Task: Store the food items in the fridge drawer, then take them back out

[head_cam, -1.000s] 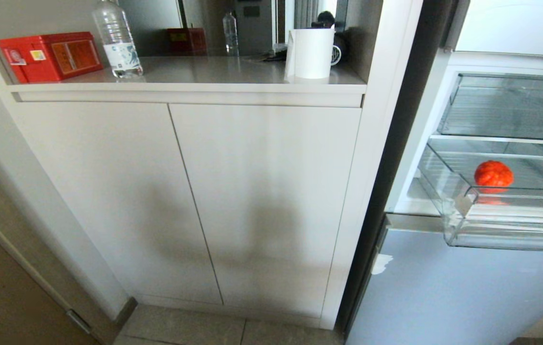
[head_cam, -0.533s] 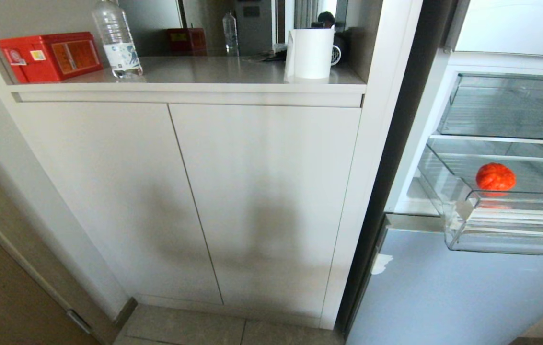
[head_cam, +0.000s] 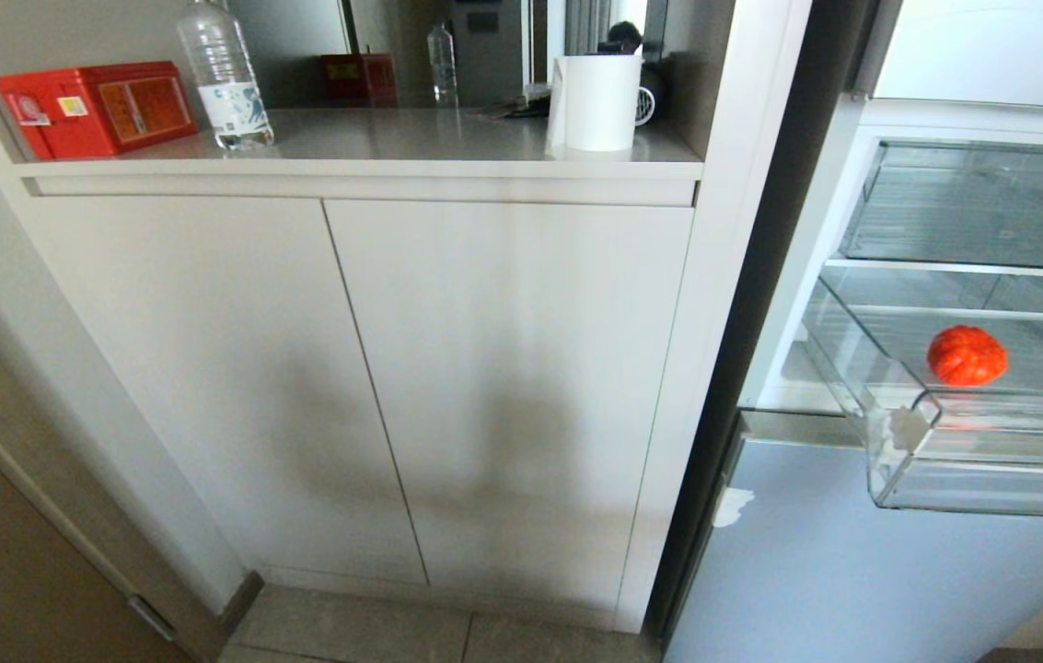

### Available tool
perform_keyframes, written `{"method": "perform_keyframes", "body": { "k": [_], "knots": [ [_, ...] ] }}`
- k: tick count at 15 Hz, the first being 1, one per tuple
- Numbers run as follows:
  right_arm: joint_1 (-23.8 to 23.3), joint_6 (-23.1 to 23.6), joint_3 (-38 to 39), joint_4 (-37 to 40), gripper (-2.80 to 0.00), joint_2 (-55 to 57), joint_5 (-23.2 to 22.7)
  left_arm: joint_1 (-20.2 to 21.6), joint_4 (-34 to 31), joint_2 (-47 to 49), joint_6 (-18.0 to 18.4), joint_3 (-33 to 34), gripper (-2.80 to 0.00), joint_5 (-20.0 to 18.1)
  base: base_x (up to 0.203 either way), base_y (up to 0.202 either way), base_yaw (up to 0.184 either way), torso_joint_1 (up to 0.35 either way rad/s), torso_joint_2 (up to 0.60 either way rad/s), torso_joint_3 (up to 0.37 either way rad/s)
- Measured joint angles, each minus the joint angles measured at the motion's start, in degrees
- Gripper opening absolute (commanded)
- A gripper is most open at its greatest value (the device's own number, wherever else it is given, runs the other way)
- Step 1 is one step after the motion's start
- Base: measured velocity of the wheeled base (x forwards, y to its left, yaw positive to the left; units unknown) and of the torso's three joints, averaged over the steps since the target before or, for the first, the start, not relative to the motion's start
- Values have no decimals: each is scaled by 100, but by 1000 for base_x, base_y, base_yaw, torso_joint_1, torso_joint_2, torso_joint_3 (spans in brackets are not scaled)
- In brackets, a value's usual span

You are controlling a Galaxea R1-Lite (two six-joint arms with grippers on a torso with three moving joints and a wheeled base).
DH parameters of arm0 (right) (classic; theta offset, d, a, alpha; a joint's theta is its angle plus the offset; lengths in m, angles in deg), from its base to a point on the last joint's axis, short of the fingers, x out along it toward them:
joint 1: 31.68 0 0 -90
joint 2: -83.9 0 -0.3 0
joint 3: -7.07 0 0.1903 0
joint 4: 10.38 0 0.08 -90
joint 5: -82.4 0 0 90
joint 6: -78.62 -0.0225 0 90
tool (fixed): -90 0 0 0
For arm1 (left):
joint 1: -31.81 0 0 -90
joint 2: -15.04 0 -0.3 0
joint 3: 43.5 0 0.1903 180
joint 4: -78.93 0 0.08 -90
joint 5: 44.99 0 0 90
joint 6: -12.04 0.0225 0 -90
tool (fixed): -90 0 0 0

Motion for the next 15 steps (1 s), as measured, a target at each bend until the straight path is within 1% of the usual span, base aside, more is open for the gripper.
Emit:
{"method": "perform_keyframes", "body": {
  "k": [2,4,10,15],
  "knots": [
    [36,-16,-2,-118,0,24,-5,0,0,0,-2,0,-280,0,0,0,0,0,0,0],
    [151,-42,-5,-477,0,159,97,0,0,0,0,0,-280,0,0,0,0,0,0,0],
    [586,-85,-24,-1407,0,644,1047,0,0,0,-2,0,-280,0,0,0,0,0,0,0],
    [710,-157,-28,-1644,0,868,1483,0,0,0,0,0,-280,-1,0,0,0,0,0,0]
  ]
}}
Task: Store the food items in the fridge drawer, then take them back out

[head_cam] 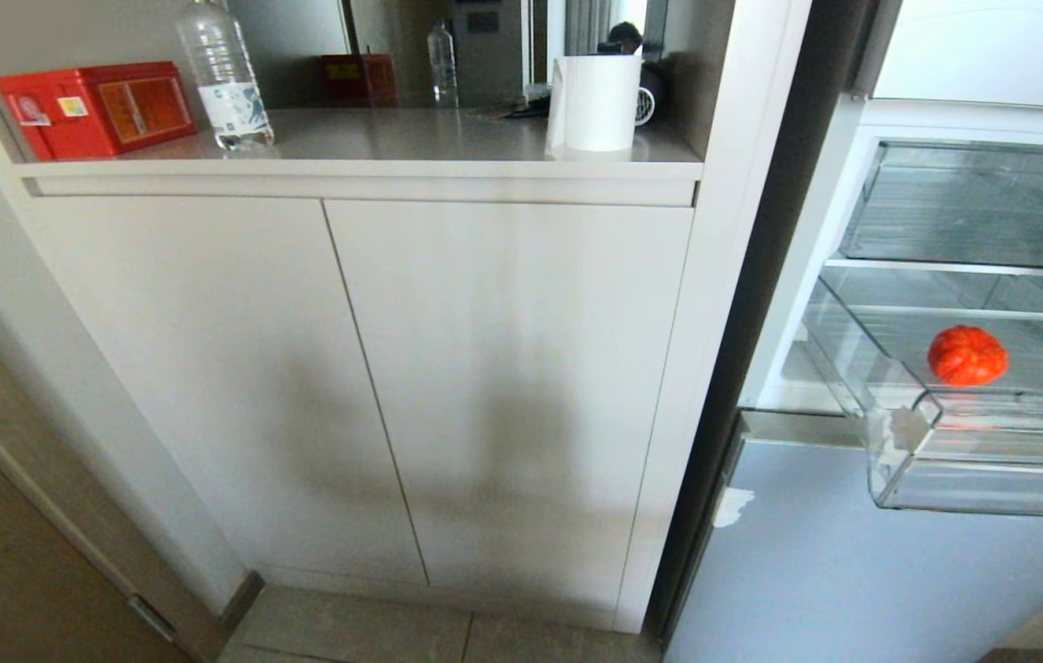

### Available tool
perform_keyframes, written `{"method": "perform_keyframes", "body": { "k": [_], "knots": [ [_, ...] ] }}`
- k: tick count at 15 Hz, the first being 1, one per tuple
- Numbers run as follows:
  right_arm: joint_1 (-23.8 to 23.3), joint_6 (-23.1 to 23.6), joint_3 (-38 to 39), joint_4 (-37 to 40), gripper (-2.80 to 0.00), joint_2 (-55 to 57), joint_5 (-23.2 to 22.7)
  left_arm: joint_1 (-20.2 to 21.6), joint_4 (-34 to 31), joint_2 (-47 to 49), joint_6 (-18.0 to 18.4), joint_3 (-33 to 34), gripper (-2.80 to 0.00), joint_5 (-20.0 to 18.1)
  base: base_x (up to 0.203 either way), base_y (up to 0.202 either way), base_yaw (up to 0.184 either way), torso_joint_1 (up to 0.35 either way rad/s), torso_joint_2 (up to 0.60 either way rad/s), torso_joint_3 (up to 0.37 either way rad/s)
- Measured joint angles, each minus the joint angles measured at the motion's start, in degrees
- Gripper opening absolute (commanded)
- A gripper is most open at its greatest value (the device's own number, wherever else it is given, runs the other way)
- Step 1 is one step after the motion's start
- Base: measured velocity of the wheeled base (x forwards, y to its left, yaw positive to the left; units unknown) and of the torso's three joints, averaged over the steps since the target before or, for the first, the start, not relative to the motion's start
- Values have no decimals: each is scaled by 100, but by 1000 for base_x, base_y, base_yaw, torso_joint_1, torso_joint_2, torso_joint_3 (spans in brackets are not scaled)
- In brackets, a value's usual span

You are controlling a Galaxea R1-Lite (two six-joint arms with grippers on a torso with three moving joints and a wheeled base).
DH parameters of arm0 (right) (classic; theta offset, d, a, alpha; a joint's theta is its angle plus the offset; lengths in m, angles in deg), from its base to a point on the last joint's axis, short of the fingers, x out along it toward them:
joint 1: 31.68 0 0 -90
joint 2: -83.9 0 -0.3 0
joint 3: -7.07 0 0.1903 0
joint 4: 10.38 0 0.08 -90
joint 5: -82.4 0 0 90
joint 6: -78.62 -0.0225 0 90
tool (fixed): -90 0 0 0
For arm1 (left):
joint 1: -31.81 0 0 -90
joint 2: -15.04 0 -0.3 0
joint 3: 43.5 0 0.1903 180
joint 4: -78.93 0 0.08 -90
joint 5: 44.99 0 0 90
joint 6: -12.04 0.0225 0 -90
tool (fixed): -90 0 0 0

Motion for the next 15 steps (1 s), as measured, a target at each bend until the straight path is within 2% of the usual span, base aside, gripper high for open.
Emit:
{"method": "perform_keyframes", "body": {
  "k": [2,5,15],
  "knots": [
    [7,-48,0,-232,0,98,302,0,0,0,0,0,-280,1,0,0,0,0,0,0],
    [9,-80,4,-308,0,218,506,0,0,0,0,0,-280,1,0,0,0,0,0,0],
    [-61,-199,26,-112,0,359,625,0,0,0,0,0,-280,1,0,0,0,0,0,0]
  ]
}}
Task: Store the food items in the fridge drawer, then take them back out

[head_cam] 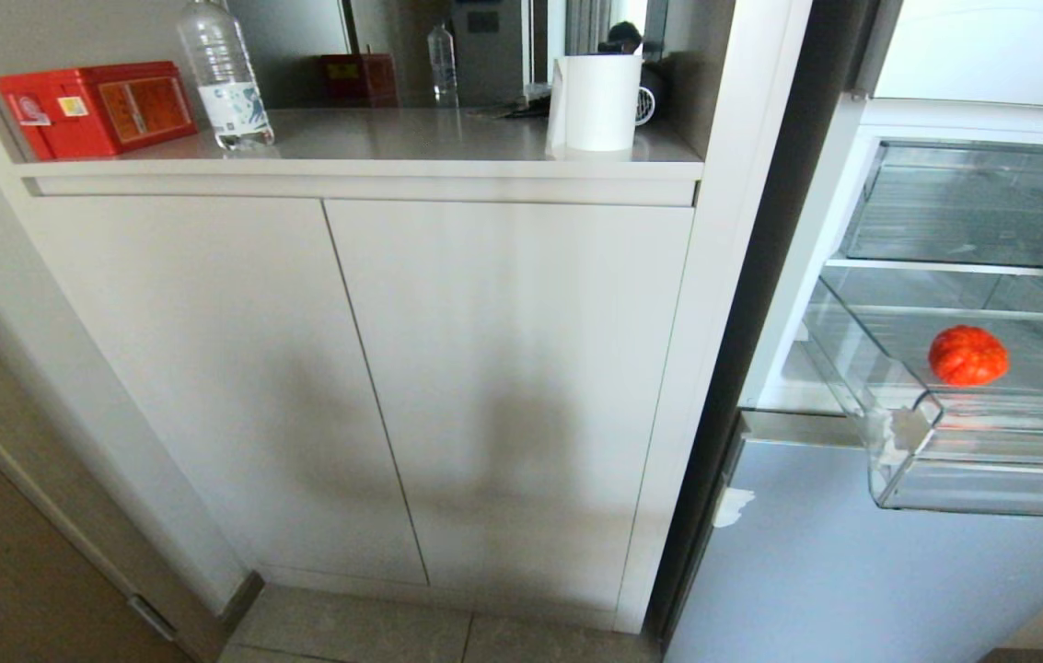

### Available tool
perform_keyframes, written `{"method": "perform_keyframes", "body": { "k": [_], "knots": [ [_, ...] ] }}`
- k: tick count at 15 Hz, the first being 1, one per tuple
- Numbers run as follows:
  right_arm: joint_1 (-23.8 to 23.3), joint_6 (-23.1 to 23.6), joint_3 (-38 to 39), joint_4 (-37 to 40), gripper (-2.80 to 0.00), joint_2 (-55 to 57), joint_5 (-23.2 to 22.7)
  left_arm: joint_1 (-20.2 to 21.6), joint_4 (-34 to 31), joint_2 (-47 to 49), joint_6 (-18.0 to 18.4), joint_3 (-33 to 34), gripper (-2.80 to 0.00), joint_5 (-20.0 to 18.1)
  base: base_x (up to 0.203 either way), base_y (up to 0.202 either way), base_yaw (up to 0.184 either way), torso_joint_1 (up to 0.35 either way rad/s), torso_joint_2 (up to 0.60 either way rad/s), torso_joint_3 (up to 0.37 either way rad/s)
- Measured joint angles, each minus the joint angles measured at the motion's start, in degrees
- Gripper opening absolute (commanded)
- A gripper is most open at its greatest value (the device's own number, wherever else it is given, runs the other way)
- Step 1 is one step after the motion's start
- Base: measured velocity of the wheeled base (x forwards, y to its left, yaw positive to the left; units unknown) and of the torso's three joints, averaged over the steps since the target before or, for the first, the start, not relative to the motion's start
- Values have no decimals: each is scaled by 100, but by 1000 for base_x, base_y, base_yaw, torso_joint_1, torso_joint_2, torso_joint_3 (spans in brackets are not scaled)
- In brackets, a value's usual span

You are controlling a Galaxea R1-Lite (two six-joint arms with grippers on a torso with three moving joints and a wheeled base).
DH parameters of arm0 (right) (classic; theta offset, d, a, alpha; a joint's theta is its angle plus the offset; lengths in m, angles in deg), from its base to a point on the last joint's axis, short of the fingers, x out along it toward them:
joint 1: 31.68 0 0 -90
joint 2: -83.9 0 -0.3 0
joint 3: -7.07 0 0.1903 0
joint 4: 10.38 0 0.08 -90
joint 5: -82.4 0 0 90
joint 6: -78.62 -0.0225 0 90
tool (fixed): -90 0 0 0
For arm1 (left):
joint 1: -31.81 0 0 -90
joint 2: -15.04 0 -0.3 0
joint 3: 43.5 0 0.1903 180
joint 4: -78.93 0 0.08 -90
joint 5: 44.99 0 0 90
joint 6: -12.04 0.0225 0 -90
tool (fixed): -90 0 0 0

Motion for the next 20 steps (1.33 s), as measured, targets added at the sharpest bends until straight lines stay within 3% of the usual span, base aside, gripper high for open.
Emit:
{"method": "perform_keyframes", "body": {
  "k": [6,20],
  "knots": [
    [-372,-123,38,808,0,-468,-171,0,0,0,0,0,-280,0,0,0,0,0,0,0],
    [-225,-165,2,439,0,74,198,0,0,0,0,0,-280,0,0,0,0,0,0,0]
  ]
}}
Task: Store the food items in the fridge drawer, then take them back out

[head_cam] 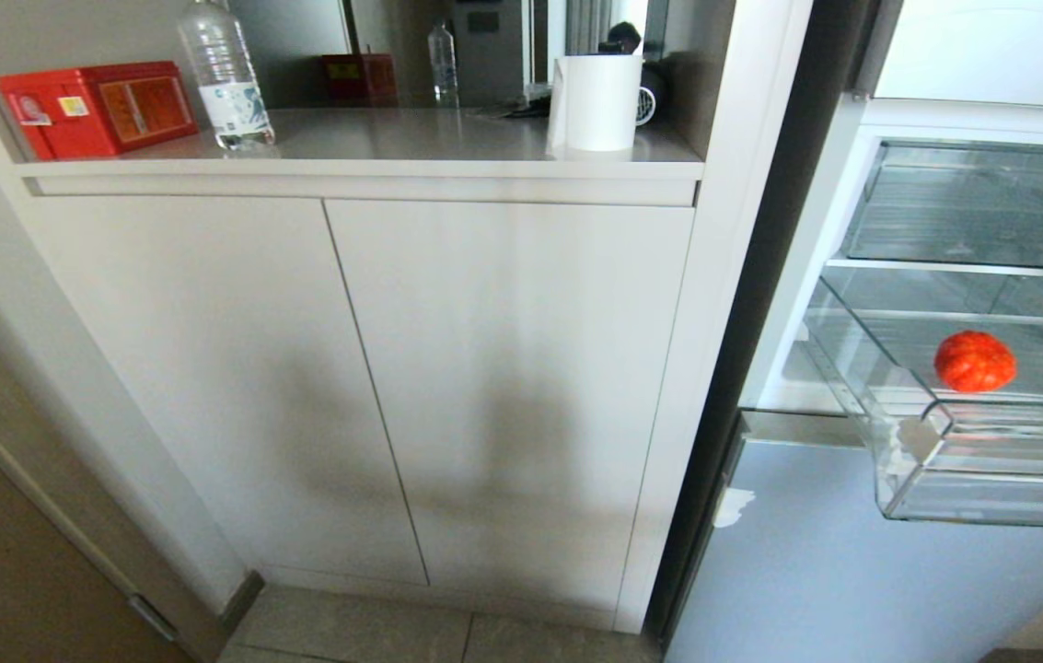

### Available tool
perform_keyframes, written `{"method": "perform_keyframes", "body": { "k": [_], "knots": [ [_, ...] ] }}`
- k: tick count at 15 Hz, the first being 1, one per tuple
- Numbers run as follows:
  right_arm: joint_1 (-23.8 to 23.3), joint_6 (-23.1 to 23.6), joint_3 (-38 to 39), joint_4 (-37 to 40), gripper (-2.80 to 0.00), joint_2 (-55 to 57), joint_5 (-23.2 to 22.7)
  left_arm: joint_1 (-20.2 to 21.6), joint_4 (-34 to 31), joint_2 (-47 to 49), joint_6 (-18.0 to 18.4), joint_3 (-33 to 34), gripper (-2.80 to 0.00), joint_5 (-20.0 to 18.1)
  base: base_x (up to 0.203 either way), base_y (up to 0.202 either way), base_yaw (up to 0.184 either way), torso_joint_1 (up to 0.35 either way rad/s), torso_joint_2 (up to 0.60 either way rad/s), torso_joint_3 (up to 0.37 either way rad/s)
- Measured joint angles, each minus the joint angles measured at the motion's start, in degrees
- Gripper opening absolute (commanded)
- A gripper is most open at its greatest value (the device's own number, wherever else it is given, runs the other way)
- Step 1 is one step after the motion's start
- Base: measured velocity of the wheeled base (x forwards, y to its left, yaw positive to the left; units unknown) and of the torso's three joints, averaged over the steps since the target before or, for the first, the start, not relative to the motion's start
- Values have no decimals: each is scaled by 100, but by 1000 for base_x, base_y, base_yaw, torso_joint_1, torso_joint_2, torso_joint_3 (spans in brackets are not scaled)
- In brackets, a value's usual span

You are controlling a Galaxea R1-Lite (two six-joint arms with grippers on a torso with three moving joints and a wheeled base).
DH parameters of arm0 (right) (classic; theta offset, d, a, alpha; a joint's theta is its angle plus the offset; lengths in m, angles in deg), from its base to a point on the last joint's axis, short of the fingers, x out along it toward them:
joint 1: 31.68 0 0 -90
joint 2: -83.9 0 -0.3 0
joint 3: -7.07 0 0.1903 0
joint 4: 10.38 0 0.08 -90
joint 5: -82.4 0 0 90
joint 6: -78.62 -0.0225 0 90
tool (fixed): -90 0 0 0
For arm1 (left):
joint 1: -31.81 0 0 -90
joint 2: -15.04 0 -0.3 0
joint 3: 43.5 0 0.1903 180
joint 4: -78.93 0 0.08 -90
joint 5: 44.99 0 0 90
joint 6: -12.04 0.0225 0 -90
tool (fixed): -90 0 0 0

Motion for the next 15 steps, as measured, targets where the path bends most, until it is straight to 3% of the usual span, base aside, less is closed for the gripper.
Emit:
{"method": "perform_keyframes", "body": {
  "k": [5,6,12,15],
  "knots": [
    [45,11,4,-113,0,207,298,0,0,0,2,0,-280,0,0,0,0,0,0,0],
    [61,10,5,-113,-280,240,320,0,0,0,2,0,-280,0,0,0,0,0,0,0],
    [93,-1,2,-137,-280,284,323,0,2,0,0,0,-280,0,0,0,0,0,0,0],
    [174,-193,5,-596,-280,284,219,0,0,0,2,0,-280,0,0,0,0,0,0,0]
  ]
}}
